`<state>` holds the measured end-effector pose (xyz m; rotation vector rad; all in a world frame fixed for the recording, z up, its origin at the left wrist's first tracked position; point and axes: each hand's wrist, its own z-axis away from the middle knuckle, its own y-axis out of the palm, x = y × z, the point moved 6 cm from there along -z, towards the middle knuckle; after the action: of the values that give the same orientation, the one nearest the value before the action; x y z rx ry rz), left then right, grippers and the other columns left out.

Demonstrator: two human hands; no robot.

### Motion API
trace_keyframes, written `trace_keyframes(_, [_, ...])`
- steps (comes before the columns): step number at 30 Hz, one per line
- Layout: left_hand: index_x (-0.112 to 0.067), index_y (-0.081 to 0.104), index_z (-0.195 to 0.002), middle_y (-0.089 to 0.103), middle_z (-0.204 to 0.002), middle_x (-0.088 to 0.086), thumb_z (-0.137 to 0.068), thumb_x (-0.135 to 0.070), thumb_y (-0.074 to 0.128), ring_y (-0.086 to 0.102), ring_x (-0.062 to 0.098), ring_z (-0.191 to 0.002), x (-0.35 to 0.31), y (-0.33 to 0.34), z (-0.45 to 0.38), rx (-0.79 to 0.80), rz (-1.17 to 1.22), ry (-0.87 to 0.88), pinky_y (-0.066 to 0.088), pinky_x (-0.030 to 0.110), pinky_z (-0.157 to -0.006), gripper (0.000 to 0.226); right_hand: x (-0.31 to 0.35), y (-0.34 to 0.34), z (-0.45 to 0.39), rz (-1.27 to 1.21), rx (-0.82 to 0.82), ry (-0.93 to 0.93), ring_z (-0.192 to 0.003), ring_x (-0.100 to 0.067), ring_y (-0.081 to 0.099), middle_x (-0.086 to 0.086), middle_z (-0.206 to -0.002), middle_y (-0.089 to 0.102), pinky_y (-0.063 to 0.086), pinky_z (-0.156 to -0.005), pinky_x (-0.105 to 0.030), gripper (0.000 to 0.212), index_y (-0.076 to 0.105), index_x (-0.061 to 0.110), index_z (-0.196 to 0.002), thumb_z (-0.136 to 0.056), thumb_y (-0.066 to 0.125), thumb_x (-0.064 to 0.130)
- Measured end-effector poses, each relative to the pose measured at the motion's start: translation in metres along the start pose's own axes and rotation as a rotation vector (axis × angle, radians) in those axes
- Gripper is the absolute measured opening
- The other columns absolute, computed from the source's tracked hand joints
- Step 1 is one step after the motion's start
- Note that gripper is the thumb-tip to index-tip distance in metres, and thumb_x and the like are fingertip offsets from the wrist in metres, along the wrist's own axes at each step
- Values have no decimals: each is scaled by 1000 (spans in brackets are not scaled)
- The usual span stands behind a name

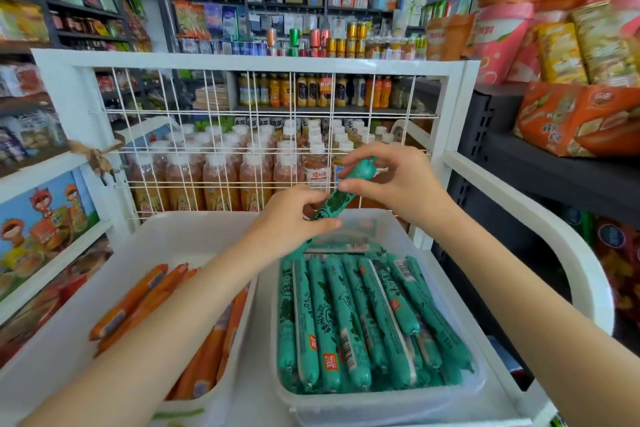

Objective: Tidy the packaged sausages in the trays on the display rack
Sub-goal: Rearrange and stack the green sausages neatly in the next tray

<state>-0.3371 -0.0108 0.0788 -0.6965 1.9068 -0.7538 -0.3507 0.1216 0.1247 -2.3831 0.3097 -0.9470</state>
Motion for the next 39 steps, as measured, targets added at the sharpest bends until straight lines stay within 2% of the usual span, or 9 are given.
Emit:
trace_keyframes(5, [-14, 62, -117, 44, -81, -22, -78, -30, 69, 46, 2, -76, 4, -13, 3, -135, -28, 31, 30, 16, -64, 42, -1, -4, 2, -480, 50, 196, -82, -16, 68, -2, -86, 72, 56, -78, -25, 12, 69, 11, -85, -80, 63, 20])
trace_keyframes(9, [-19, 57, -124, 47, -90, -15, -79, -30, 68, 47, 7, -86, 1, -16, 4, -193, -78, 59, 32, 19, -72, 48, -12, 1, 8, -768, 139, 410, -86, -15, 68, -6, -91, 72, 54, -74, -20, 23, 68, 6, -88, -78, 59, 24])
trace_keyframes(13, [-19, 55, -126, 49, -94, -11, -80, -32, 66, 47, 7, -88, -4, -18, 7, -277, -122, 102, 33, 16, -72, 49, -15, 1, 12, -844, 133, 521, -72, -13, 67, -7, -87, 72, 54, -63, -17, 27, 67, 8, -89, -76, 59, 30])
trace_keyframes(17, [-21, 55, -126, 49, -96, -11, -81, -35, 65, 46, 7, -91, -8, -19, 7, -330, -202, 123, 32, 18, -75, 48, -19, 4, 17, -945, 93, 606, -77, -20, 70, -14, -82, 72, 55, -63, -16, 29, 66, 2, -88, -74, 61, 27])
trace_keyframes(27, [-21, 57, -123, 54, -94, -9, -79, -38, 64, 49, 7, -81, -4, -16, 7, -304, -241, 98, 36, 18, -71, 47, -22, 7, 13, -1073, 41, 536, -79, -24, 71, -18, -87, 71, 56, -66, -19, 23, 68, -6, -88, -70, 60, 6])
trace_keyframes(30, [-19, 61, -116, 62, -87, -11, -78, -30, 68, 54, -2, -71, 5, -15, 1, -256, 65, -31, 42, 11, -60, 40, -24, 1, 7, -1014, -24, 429, -90, -19, 69, -11, -92, 72, 55, -79, -22, 23, 70, 3, -89, -68, 63, 3])
trace_keyframes(34, [-6, 60, -113, 67, -92, -1, -84, -13, 63, 63, 6, -77, 28, -24, -3, -308, 744, -321, 53, 13, -57, 30, -15, 10, 14, -270, 222, 238, -96, -8, 65, 5, -106, 67, 52, -89, -25, 34, 63, 27, -105, -77, 68, 9])
trace_keyframes(36, [-5, 61, -108, 67, -90, 2, -85, -13, 62, 65, 10, -77, 33, -26, -3, -331, 921, -401, 55, 16, -58, 24, -10, 23, 22, -252, 331, 202, -93, -10, 65, 4, -106, 65, 52, -89, -27, 46, 56, 31, -112, -75, 71, 7])
trace_keyframes(39, [-7, 62, -100, 68, -89, 5, -85, -15, 62, 66, 13, -77, 33, -26, -4, -320, 1078, -452, 56, 19, -61, 17, -2, 30, 28, -217, 317, 138, -87, -8, 66, 7, -96, 65, 53, -86, -24, 55, 52, 30, -117, -73, 74, 6])
